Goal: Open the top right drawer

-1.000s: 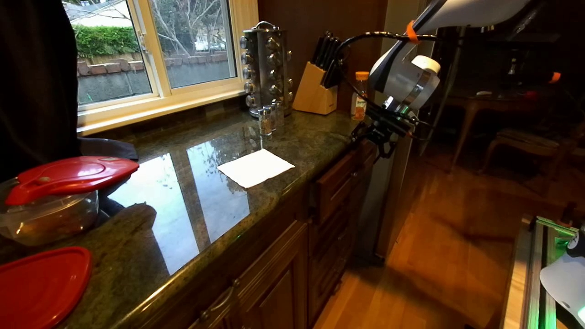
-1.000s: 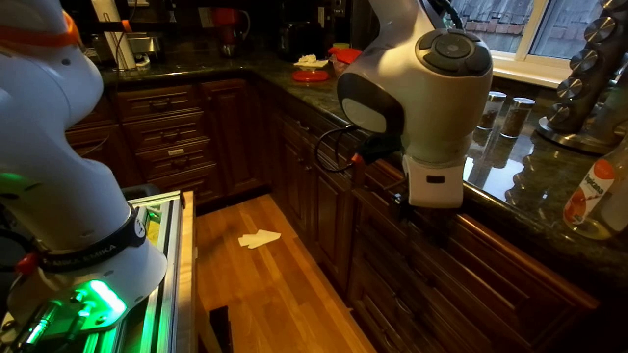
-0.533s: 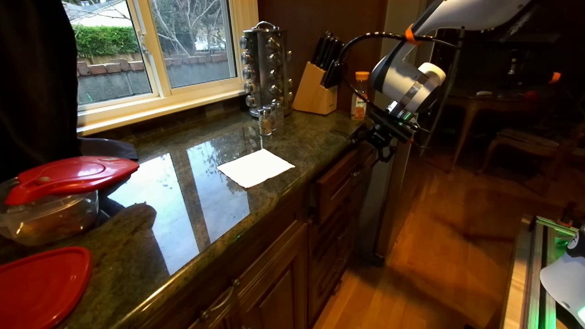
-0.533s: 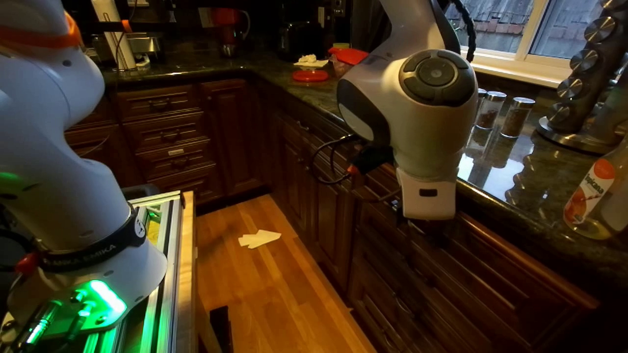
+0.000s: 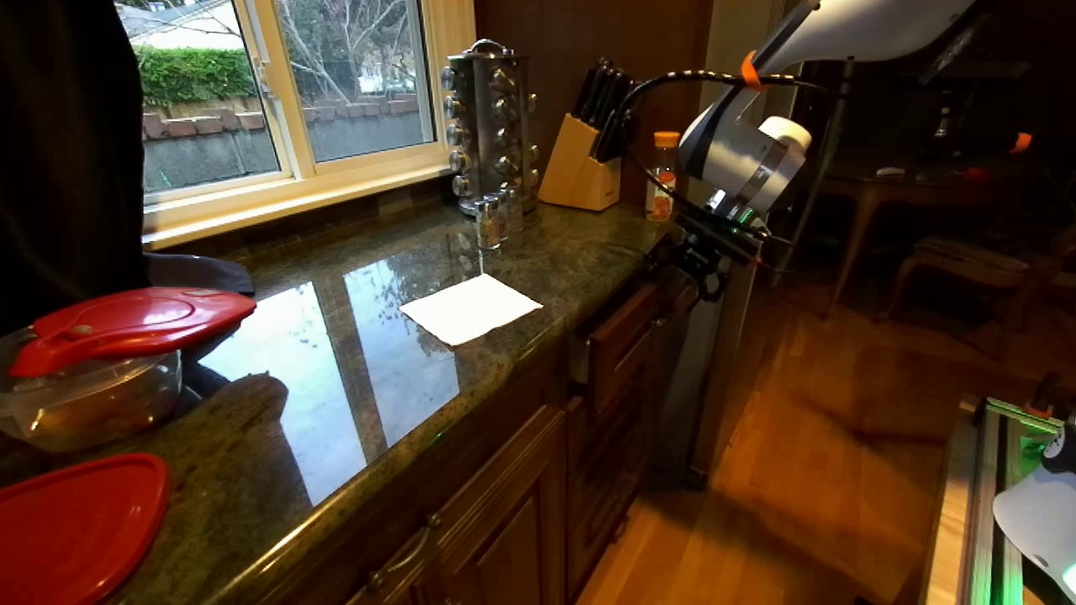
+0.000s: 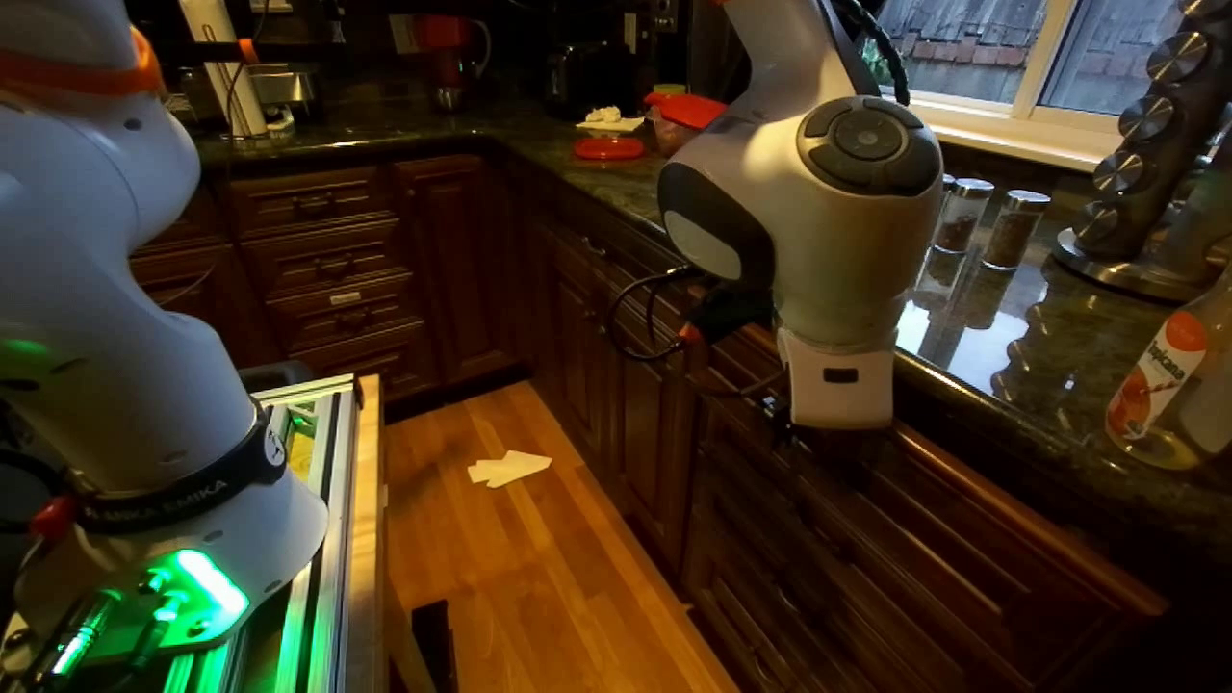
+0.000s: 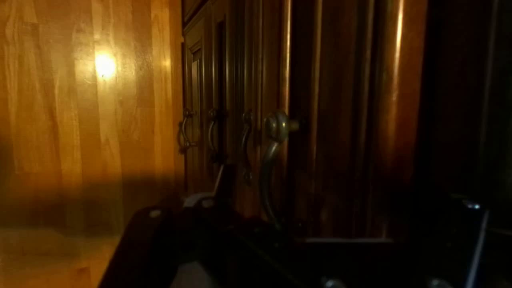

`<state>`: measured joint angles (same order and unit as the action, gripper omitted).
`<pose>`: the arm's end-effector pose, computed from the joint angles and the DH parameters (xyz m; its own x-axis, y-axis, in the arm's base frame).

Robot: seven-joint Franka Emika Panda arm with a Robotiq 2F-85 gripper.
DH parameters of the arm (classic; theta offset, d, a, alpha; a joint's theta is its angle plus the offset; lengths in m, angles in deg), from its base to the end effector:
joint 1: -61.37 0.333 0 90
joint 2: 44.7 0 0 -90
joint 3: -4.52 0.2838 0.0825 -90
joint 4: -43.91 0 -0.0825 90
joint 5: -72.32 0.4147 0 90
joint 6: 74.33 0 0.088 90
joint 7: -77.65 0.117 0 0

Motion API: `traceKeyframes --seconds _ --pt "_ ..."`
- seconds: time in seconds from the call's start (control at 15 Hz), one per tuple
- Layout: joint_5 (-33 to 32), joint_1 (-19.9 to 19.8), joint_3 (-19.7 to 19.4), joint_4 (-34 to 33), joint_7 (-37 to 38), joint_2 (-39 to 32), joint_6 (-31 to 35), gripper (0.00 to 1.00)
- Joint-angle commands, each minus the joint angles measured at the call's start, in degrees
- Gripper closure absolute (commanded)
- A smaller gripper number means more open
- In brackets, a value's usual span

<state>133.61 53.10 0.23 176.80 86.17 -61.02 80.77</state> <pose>0.5093 -0.1432 0.1537 0.2759 -0.9432 -0.1852 -0.8913 -0.1790 -0.4165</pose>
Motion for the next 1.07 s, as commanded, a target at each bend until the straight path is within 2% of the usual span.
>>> traceKeyframes --seconds 0.0,0.2,0.4,0.73,1.0 --pt "-9.9 3.0 -3.0 2.5 9.7 0.1 -0.1 0.00" --pt "-19.2 4.4 -5.0 4.4 17.7 1.3 -0.9 0.00" --pt "-26.1 4.8 -6.2 6.1 22.6 2.8 -1.8 0.00" --pt "-35.2 4.1 -7.3 10.2 27.3 7.4 -2.7 0.00" --pt "-42.1 3.2 -8.5 14.3 29.3 11.6 -6.0 0.00"
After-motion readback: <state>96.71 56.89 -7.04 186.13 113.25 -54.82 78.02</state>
